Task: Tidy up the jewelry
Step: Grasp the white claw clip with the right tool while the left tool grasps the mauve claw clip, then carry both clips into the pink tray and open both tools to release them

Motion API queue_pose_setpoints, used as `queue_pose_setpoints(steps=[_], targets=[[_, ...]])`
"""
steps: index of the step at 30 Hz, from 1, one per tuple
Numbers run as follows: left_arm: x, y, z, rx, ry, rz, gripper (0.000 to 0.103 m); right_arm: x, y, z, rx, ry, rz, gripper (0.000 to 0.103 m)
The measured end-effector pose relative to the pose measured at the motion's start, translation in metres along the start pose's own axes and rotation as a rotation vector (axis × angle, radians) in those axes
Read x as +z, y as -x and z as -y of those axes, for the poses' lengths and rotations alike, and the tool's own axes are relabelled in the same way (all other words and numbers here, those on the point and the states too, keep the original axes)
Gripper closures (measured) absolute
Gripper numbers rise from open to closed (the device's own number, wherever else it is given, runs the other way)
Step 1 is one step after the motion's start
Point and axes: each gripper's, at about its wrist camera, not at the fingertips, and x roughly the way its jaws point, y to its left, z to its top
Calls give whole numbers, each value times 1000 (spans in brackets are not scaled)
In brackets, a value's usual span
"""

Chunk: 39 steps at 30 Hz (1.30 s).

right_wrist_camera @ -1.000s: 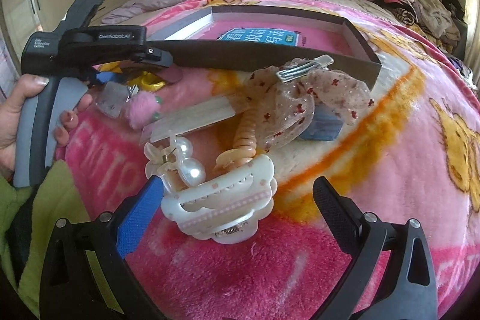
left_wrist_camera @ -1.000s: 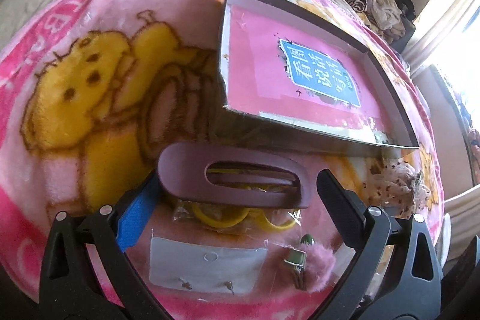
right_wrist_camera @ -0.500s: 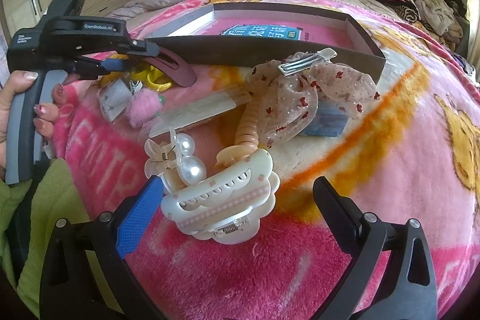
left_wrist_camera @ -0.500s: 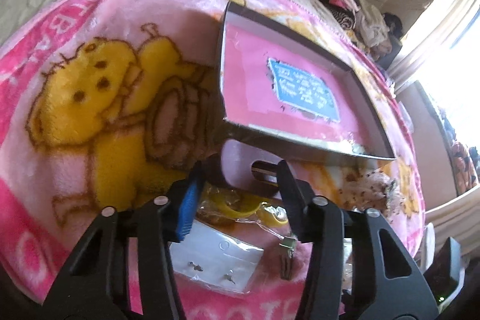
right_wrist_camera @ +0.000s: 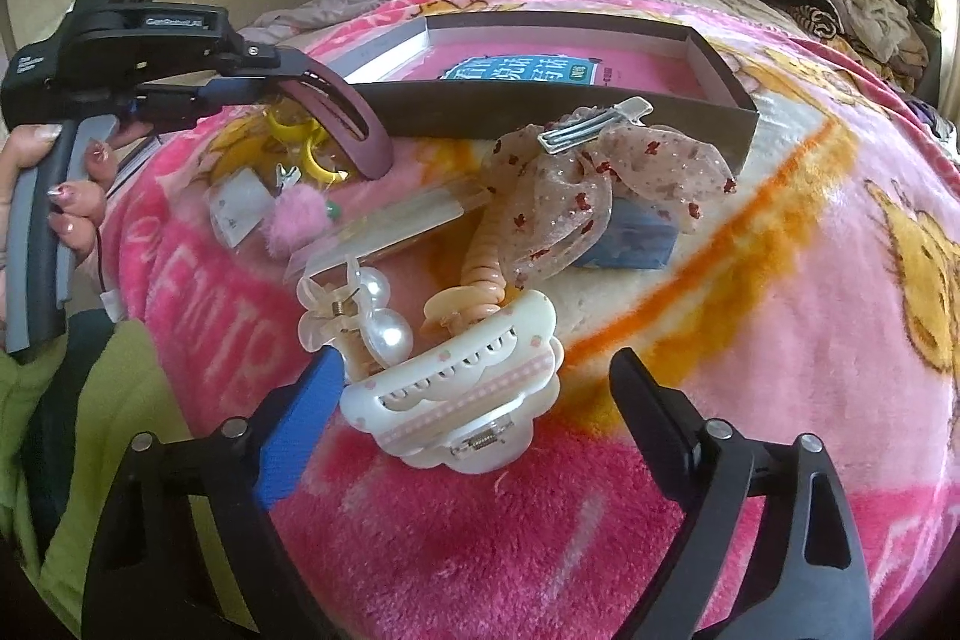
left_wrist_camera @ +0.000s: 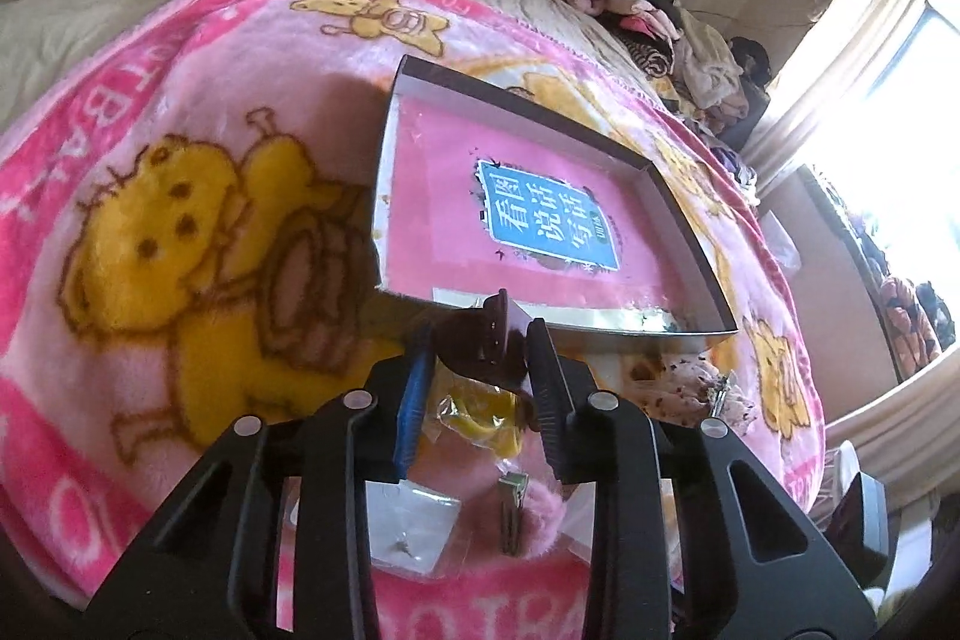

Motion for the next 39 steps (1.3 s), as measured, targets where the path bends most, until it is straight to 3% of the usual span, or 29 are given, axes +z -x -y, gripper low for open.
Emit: queue_pose_setpoints(steps=[5, 9, 13, 14, 20, 24, 26, 39], targets=[[6, -3, -3, -21, -3, -15, 78, 0, 4, -1, 4, 0, 5, 23], [10, 3, 2, -33, -25, 8, 78, 1, 6, -2, 8, 10, 2, 34], [15, 2, 7, -18, -58, -10, 78, 1, 10, 2, -2, 8, 10, 34], [15, 0, 7, -11, -63, -18, 84, 1, 10, 3, -6, 6, 12, 34], [12, -4, 10, -97, -41, -39, 85, 2, 24, 15, -39, -4, 41, 34], [7, -14, 18, -97, -49, -62, 85, 5, 33, 27, -66, -25, 63, 34], [5, -19, 21, -93, -48, -65, 92, 6, 37, 31, -73, -32, 72, 34], [24, -8, 47, -93, -98, -27, 97, 43, 71, 59, -116, -56, 184, 34]])
